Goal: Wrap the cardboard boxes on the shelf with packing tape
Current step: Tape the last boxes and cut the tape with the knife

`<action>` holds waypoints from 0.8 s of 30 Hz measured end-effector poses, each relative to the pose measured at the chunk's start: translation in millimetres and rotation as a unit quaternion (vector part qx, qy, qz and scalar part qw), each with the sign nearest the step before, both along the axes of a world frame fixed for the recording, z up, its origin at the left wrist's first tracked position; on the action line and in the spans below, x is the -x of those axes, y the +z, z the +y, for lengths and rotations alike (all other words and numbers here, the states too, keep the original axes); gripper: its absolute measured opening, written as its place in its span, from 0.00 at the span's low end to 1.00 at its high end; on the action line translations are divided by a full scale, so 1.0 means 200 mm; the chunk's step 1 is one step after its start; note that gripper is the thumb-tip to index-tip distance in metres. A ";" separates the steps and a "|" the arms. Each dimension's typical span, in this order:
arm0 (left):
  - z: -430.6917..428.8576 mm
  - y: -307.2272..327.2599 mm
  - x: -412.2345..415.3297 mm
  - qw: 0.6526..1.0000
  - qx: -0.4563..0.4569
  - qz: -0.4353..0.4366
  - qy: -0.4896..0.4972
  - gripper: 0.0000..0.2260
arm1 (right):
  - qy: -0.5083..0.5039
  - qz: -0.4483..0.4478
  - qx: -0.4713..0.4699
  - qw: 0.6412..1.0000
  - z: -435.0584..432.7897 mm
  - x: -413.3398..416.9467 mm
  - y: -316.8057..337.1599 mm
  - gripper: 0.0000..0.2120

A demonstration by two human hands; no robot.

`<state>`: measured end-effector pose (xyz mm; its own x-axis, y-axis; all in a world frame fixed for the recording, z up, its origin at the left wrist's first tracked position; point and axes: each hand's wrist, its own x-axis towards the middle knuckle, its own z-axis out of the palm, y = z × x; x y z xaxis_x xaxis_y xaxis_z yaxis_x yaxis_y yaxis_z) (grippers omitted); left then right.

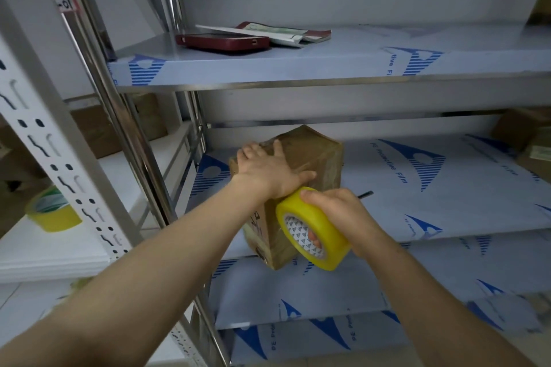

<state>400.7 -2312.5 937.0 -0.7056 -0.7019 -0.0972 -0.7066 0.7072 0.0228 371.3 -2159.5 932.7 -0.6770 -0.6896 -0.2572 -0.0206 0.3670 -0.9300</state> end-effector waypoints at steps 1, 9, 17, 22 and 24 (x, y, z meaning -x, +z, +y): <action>0.01 -0.01 -0.01 1.000 0.019 0.006 -0.003 0.46 | 0.005 0.003 -0.004 1.000 0.00 0.00 0.00 0.14; -0.05 -0.13 -0.17 0.840 0.048 0.457 -0.288 0.16 | 0.019 -0.035 0.013 0.999 0.01 0.02 0.00 0.16; -0.12 -0.32 -0.24 0.838 0.128 0.456 -0.271 0.22 | 0.003 -0.066 0.029 0.997 0.01 0.01 0.01 0.18; -0.17 -0.23 -0.26 0.838 0.002 0.505 -0.205 0.20 | 0.049 -0.095 0.078 0.991 0.02 0.00 0.13 0.17; -0.19 -0.19 -0.27 0.832 -0.116 0.519 -0.157 0.16 | 0.091 -0.113 0.124 0.982 -0.01 -0.01 0.20 0.13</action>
<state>454.6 -2349.7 899.6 -0.6391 -0.5150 0.5713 -0.0027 0.7442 0.6679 373.1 -2161.4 972.0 -0.4814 -0.8544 -0.1958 0.1526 0.1382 -0.9786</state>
